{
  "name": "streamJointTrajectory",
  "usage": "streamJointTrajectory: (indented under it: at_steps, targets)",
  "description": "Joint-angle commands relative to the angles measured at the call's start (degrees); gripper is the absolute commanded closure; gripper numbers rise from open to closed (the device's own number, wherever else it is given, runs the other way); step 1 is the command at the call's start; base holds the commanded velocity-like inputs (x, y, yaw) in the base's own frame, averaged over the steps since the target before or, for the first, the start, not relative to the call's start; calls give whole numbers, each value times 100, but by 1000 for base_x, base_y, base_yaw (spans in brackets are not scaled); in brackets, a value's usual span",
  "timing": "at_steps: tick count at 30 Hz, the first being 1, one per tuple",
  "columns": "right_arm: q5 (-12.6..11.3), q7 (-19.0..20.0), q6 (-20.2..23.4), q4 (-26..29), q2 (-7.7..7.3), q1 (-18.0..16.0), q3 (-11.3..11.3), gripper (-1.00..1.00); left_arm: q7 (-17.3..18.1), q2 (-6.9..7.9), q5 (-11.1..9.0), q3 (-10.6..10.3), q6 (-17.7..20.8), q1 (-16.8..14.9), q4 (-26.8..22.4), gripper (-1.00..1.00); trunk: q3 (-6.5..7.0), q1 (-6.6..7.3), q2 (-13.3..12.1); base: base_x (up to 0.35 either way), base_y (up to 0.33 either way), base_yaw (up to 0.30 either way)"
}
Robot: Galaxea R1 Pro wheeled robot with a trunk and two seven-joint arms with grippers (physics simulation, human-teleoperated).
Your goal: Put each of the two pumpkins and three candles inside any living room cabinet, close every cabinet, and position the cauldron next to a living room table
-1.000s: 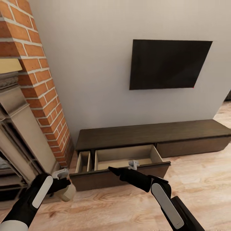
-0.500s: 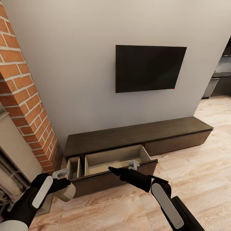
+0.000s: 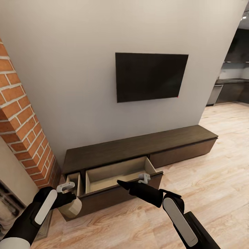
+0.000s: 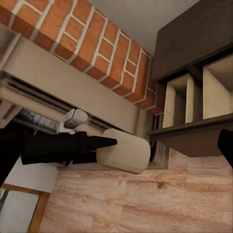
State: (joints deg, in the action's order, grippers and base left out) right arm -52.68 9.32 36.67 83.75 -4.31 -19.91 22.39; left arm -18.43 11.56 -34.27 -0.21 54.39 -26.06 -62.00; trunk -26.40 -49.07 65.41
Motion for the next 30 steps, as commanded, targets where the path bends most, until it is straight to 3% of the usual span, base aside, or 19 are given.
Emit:
streamJointTrajectory:
  at_steps: [1, 11, 16, 30]
  targets:
    - [-3, 9, 12, 5, -5, -4, 2, -100, -55, 2, -60, -4, 14, -2, -6, 100, 12, 22, -38, 0, 0, -4]
    - [-5, 9, 2, 1, -6, -4, 2, -100, -55, 4, -62, 3, 18, -3, -12, 100, 192, 242, -439, 0, 0, 0]
    - [-5, 9, 2, -4, -7, -4, 2, -100, -55, 4, -68, 3, 19, -4, -13, 100, 197, 242, -439, 0, 0, -77]
    - [-13, 11, 3, -15, -9, -4, 2, -100, -55, 3, -71, 3, 19, -5, -14, 100, 255, 242, -439, 0, 0, -252]
